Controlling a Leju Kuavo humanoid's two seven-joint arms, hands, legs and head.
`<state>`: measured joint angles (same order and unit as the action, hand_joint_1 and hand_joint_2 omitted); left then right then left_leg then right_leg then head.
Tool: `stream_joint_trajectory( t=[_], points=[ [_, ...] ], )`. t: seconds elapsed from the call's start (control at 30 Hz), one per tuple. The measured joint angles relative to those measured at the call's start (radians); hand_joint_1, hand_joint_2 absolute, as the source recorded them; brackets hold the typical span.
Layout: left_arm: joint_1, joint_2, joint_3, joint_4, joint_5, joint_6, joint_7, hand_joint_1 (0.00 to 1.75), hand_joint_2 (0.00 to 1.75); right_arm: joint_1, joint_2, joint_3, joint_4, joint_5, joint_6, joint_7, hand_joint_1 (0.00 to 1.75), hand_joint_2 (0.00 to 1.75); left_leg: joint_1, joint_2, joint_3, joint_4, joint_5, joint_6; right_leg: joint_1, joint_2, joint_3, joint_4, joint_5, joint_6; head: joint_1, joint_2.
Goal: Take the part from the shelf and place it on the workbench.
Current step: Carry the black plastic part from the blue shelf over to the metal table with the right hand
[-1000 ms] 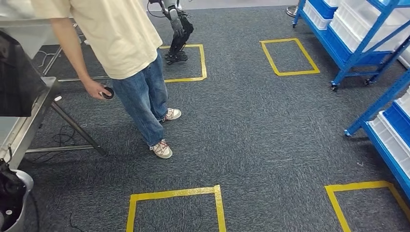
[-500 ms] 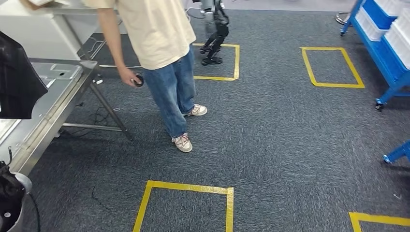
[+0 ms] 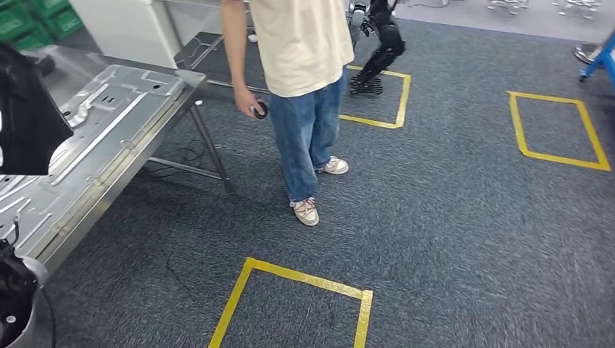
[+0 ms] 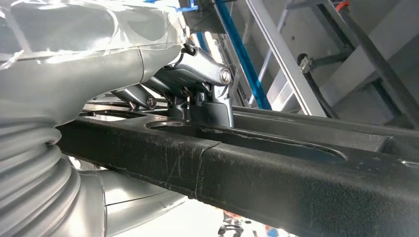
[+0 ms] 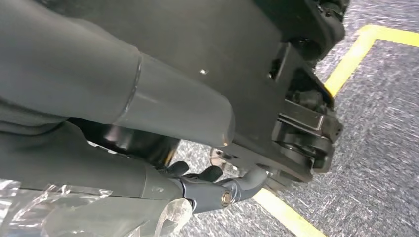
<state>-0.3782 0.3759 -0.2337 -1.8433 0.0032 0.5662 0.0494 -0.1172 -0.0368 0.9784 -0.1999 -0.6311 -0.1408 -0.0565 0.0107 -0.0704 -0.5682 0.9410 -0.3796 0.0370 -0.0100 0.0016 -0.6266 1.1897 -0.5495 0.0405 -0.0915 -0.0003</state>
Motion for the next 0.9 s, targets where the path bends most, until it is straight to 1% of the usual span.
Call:
stream_joint_trajectory(
  t=[0.03,0.07,0.1,0.13,0.17,0.2,0.23,0.27,0.3,0.33,0.37,0.4,0.43,0.47,0.5,0.53,0.57,0.6,0.63,0.67,0.7,0.73,0.77,0.8,0.83,0.87,0.9],
  points=[
    [0.0,0.0,0.0,0.0,0.001,-0.004,-0.001,1.75,1.75,0.001,0.0,0.0,0.0,0.0,0.0,0.0,0.0,0.0,0.004,-0.014,-0.001,0.005,-0.003,-0.004,-0.008,0.021,0.032,-0.072,0.037,0.006,0.0,0.0],
    [-0.001,0.0,0.0,0.0,0.002,-0.007,-0.002,1.75,1.75,0.002,0.001,0.0,0.0,0.001,0.0,0.001,0.0,0.0,0.005,-0.028,-0.005,0.012,-0.005,-0.011,-0.015,0.052,0.06,-0.135,0.061,0.011,0.001,0.0],
    [-0.002,0.0,0.0,0.0,0.003,-0.008,-0.003,1.75,1.75,0.003,0.001,0.0,0.0,0.001,0.0,0.001,0.0,0.0,0.007,-0.039,-0.012,0.019,-0.006,-0.019,-0.019,0.077,0.078,-0.177,0.075,0.012,0.001,0.0],
    [-0.003,0.001,0.0,0.0,0.004,-0.01,-0.005,1.75,1.75,0.002,0.002,0.0,0.0,0.001,0.0,0.002,0.0,0.0,0.009,-0.051,-0.019,0.022,-0.005,-0.027,-0.02,0.094,0.084,-0.193,0.076,0.009,0.001,0.0],
    [-0.003,0.001,0.0,0.0,0.006,-0.012,-0.006,1.75,1.75,0.0,0.003,0.0,0.0,0.002,-0.001,0.002,0.0,0.0,0.01,-0.063,-0.025,0.023,-0.001,-0.034,-0.016,0.093,0.083,-0.194,0.074,0.002,0.001,0.0],
    [-0.003,0.001,0.0,0.0,0.007,-0.016,-0.007,1.75,1.75,-0.002,0.003,0.0,0.0,0.002,-0.002,0.002,0.0,0.0,0.014,-0.075,-0.029,0.021,0.002,-0.041,-0.014,0.077,0.081,-0.193,0.077,-0.007,0.0,0.0],
    [-0.002,0.002,0.001,0.0,0.008,-0.019,-0.008,1.75,1.75,-0.004,0.003,0.0,0.0,0.002,-0.003,0.002,0.0,0.0,0.016,-0.071,-0.033,0.024,0.002,-0.045,-0.012,0.063,0.082,-0.194,0.078,-0.014,-0.001,0.0],
    [-0.002,0.003,0.001,0.0,0.01,-0.023,-0.009,1.75,1.75,-0.004,0.004,0.0,0.0,0.002,-0.005,0.001,0.0,0.0,0.015,-0.05,-0.043,0.041,-0.007,-0.048,-0.011,0.048,0.082,-0.196,0.08,-0.022,-0.003,0.0],
    [-0.003,0.004,0.001,0.0,0.012,-0.026,-0.01,1.75,1.75,-0.003,0.004,0.0,0.0,0.003,-0.006,0.001,0.0,0.0,0.012,-0.018,-0.062,0.08,-0.028,-0.05,-0.01,0.032,0.081,-0.197,0.082,-0.029,-0.005,0.0],
    [-0.004,0.005,0.001,0.0,0.014,-0.027,-0.01,1.75,1.75,-0.002,0.003,0.0,0.0,0.003,-0.007,0.001,0.0,0.0,0.01,0.02,-0.091,0.142,-0.058,-0.05,-0.006,0.018,0.081,-0.197,0.082,-0.034,-0.007,0.0],
    [-0.004,0.006,0.001,0.0,0.015,-0.028,-0.011,1.75,1.75,0.0,0.003,0.0,0.0,0.003,-0.007,0.001,0.0,0.0,0.009,0.044,-0.125,0.217,-0.091,-0.051,-0.003,0.003,0.08,-0.197,0.081,-0.037,-0.008,0.0],
    [-0.002,0.006,0.0,0.0,0.016,-0.029,-0.011,1.75,1.75,0.001,0.003,0.0,0.0,0.003,-0.007,0.001,0.0,0.0,0.008,0.054,-0.156,0.286,-0.116,-0.05,0.001,-0.013,0.079,-0.197,0.081,-0.039,-0.008,0.0],
    [-0.001,0.006,0.0,0.0,0.017,-0.031,-0.011,1.75,1.75,0.002,0.003,0.0,0.0,0.003,-0.007,0.0,0.0,0.0,0.008,0.057,-0.174,0.327,-0.126,-0.048,0.005,-0.028,0.079,-0.197,0.08,-0.04,-0.008,0.0],
    [-0.001,0.006,0.0,0.0,0.019,-0.034,-0.011,1.75,1.75,0.002,0.003,0.0,0.0,0.003,-0.007,0.0,0.0,0.0,0.006,0.059,-0.172,0.328,-0.119,-0.043,0.008,-0.043,0.078,-0.197,0.079,-0.041,-0.008,0.0],
    [-0.001,0.006,0.0,0.0,0.02,-0.037,-0.012,1.75,1.75,0.001,0.003,0.0,0.0,0.003,-0.007,0.0,0.0,0.0,0.002,0.063,-0.149,0.286,-0.095,-0.036,0.011,-0.056,0.079,-0.197,0.079,-0.042,-0.008,0.0],
    [-0.002,0.007,0.0,0.0,0.021,-0.04,-0.012,1.75,1.75,0.0,0.004,0.0,0.0,0.003,-0.007,-0.001,0.0,0.0,-0.006,0.076,-0.109,0.214,-0.064,-0.028,0.013,-0.07,0.08,-0.197,0.078,-0.043,-0.008,0.0],
    [-0.004,0.008,0.0,0.0,0.022,-0.042,-0.012,1.75,1.75,-0.001,0.005,0.0,0.0,0.003,-0.007,-0.001,0.0,0.0,-0.017,0.103,-0.068,0.137,-0.042,-0.017,0.015,-0.082,0.082,-0.197,0.077,-0.043,-0.008,0.0],
    [-0.008,0.009,0.001,0.0,0.022,-0.043,-0.013,1.75,1.75,-0.003,0.005,0.0,0.0,0.003,-0.007,-0.002,0.0,0.0,-0.028,0.125,-0.038,0.076,-0.026,-0.008,0.017,-0.094,0.083,-0.197,0.075,-0.042,-0.008,0.0],
    [-0.012,0.009,0.001,0.0,0.022,-0.044,-0.013,1.75,1.75,-0.003,0.005,0.0,0.0,0.003,-0.008,-0.003,0.0,0.0,-0.037,0.141,-0.021,0.04,-0.021,-0.002,0.018,-0.105,0.083,-0.197,0.074,-0.04,-0.008,0.0],
    [-0.016,0.01,0.001,0.0,0.023,-0.046,-0.013,1.75,1.75,-0.004,0.005,0.0,0.0,0.004,-0.009,-0.003,0.0,0.0,-0.043,0.144,-0.018,0.029,-0.024,0.002,0.019,-0.117,0.085,-0.198,0.071,-0.037,-0.008,0.0],
    [-0.018,0.01,0.001,0.0,0.025,-0.049,-0.013,1.75,1.75,-0.006,0.003,0.0,0.0,0.005,-0.012,-0.005,0.0,0.0,-0.043,0.13,-0.019,0.025,-0.021,0.004,0.019,-0.128,0.088,-0.2,0.069,-0.033,-0.008,0.0],
    [-0.019,0.01,0.001,0.0,0.026,-0.053,-0.013,1.75,1.75,-0.007,-0.001,0.0,0.0,0.006,-0.015,-0.006,0.0,0.0,-0.04,0.118,-0.014,0.02,-0.018,0.007,0.018,-0.131,0.091,-0.199,0.065,-0.028,-0.008,0.0],
    [-0.022,0.011,0.0,0.0,0.027,-0.058,-0.014,1.75,1.75,-0.01,-0.009,0.0,0.0,0.007,-0.018,-0.008,0.0,0.0,-0.035,0.104,-0.01,0.014,-0.014,0.01,0.017,-0.115,0.09,-0.188,0.055,-0.023,-0.007,0.0],
    [-0.026,0.011,-0.001,0.0,0.029,-0.063,-0.015,1.75,1.75,-0.015,-0.018,0.0,0.0,0.008,-0.02,-0.011,0.0,0.0,-0.03,0.092,-0.005,0.008,-0.008,0.015,0.015,-0.088,0.08,-0.16,0.036,-0.018,-0.007,0.0],
    [-0.03,0.01,-0.002,0.0,0.03,-0.068,-0.017,1.75,1.75,-0.019,-0.031,0.0,0.0,0.009,-0.019,-0.014,0.0,0.0,-0.025,0.082,-0.002,0.005,-0.004,0.018,0.014,-0.054,0.059,-0.11,0.009,-0.013,-0.006,0.0],
    [-0.034,0.009,-0.004,0.001,0.032,-0.072,-0.018,1.75,1.75,-0.025,-0.046,0.0,0.0,0.01,-0.018,-0.017,0.0,0.0,-0.024,0.07,-0.003,0.004,-0.003,0.021,0.012,-0.026,0.027,-0.044,-0.023,-0.01,-0.005,0.0],
    [-0.035,0.008,-0.006,0.001,0.034,-0.076,-0.019,1.75,1.75,-0.032,-0.062,0.001,0.001,0.011,-0.017,-0.019,0.0,0.0,-0.023,0.058,-0.004,0.005,-0.002,0.022,0.01,-0.014,-0.006,0.023,-0.05,-0.007,-0.005,0.0]
  ],
)
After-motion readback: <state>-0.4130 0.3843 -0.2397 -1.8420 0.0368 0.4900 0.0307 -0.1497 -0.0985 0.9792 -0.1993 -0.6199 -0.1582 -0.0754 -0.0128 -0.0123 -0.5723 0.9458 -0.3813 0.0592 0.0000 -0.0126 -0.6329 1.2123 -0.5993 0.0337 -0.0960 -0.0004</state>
